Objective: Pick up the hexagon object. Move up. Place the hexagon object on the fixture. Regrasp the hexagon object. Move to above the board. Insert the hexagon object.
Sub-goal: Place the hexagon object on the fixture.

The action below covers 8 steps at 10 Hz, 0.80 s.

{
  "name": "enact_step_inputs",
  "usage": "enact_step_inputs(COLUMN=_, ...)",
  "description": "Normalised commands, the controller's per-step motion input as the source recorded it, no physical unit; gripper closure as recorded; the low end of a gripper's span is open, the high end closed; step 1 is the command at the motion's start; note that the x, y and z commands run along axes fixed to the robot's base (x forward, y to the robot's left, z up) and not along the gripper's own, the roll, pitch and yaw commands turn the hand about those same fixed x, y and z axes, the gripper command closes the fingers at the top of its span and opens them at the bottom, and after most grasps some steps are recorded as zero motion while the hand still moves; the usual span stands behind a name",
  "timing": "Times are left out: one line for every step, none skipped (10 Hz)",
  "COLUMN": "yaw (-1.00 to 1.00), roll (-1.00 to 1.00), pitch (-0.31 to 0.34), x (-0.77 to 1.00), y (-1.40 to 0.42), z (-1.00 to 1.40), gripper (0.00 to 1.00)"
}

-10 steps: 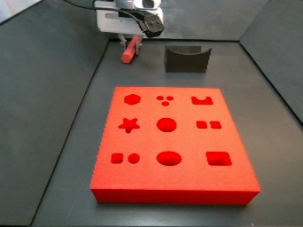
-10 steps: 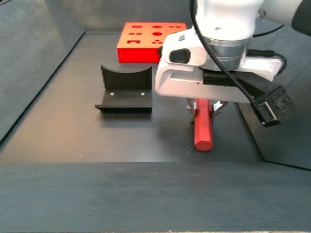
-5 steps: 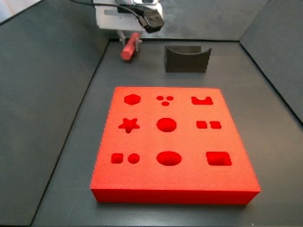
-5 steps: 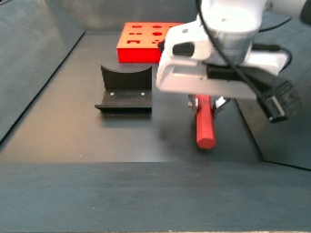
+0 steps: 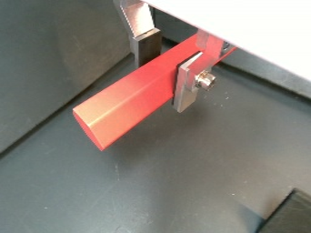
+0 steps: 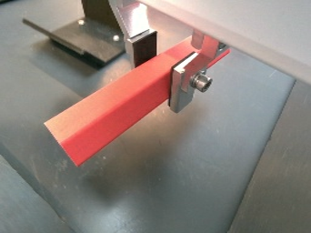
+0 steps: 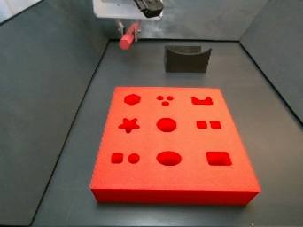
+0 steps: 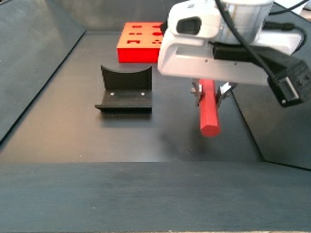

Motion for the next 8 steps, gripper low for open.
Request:
enact_step_inputs(yaw=0.01, roll=0.01, pitch=0.002, x=0.0, y=0.0, z=1.0, gripper=1.0)
enact_step_inputs(yaw=0.0, roll=0.04, pitch=0.027, x=-0.01, y=0.0, z=1.0, gripper=1.0)
enact_step_inputs(yaw=0.0, roll=0.05, pitch=0.039, x=-0.02, y=0.0, z=1.0, gripper=1.0)
enact_step_inputs(yaw=-0.01, roll=0.07, pitch=0.074, x=-0.02, y=0.0, z=1.0, gripper=1.0)
enact_step_inputs(yaw=0.0, roll=0.09, pitch=0.103, x=-0.02, y=0.0, z=1.0, gripper=1.0)
enact_step_inputs(yaw=0.0, roll=0.1, pitch=0.119, x=-0.02, y=0.0, z=1.0, gripper=1.0)
enact_step_inputs(yaw=0.01, roll=0.11, pitch=0.123, x=-0.03, y=0.0, z=1.0, gripper=1.0)
enact_step_inputs(yaw=0.02, roll=0.13, pitch=0.129, x=-0.03, y=-0.01, z=1.0, gripper=1.0)
